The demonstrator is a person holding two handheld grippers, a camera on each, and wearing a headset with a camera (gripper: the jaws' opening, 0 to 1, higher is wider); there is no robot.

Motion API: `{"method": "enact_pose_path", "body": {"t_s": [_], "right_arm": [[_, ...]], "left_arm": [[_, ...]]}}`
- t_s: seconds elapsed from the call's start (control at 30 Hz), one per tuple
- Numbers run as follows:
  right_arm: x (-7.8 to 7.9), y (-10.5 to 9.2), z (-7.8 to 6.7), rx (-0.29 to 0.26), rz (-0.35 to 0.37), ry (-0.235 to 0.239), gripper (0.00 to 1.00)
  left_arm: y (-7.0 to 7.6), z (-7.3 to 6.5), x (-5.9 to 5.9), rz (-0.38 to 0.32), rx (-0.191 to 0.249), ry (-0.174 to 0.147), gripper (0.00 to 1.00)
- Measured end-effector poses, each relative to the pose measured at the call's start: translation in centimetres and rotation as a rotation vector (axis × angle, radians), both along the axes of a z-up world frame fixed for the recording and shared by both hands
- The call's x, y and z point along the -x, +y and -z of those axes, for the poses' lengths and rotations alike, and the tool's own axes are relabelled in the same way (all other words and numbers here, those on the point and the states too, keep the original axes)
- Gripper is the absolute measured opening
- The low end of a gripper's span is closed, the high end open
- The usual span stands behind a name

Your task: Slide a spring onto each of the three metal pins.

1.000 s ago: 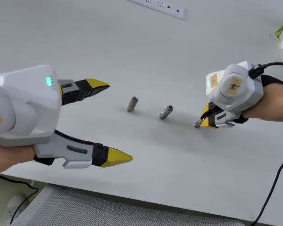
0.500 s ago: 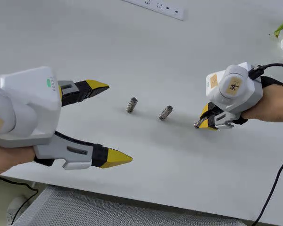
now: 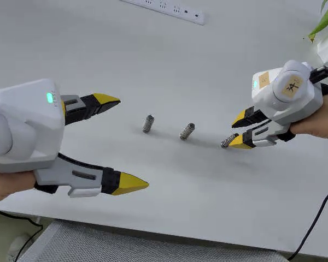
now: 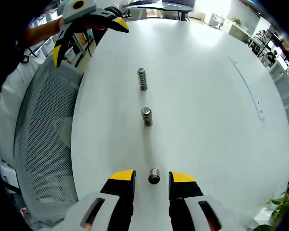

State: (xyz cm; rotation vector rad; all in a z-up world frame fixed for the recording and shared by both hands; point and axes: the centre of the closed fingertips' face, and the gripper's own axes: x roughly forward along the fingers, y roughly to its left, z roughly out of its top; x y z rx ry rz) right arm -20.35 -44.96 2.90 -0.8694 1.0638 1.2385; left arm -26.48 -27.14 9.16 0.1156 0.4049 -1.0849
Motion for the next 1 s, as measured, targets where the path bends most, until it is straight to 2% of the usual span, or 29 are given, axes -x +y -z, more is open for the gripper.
{"method": "enact_pose_path", "body": {"t_s": [0.2, 0.57, 0.73, 0.87, 1.0], "right_arm": [[0.4, -0.3, -1.5, -0.101, 0.092, -0.036, 0.29], [2.9, -3.4, -3.0, -0.276, 0.277, -0.107, 0.40], [4.3, -4.3, -3.3, -0.378, 0.365, -0.123, 0.54], [5.4, -5.1, -3.1, -0.433, 0.398, -0.130, 0.65], [6.0, -5.5, -3.2, -0.499, 0.434, -0.159, 0.75]], "left_arm": [[0.3, 0.0, 0.0, 0.009, -0.017, -0.002, 0.89], [0.4, -0.3, -0.1, 0.020, -0.037, -0.007, 0.94], [0.3, -0.2, 0.0, 0.030, -0.062, -0.010, 0.98], [0.5, 0.0, -0.1, 0.031, -0.083, -0.008, 0.99], [0.5, 0.2, 0.0, 0.027, -0.092, -0.001, 0.99]]}}
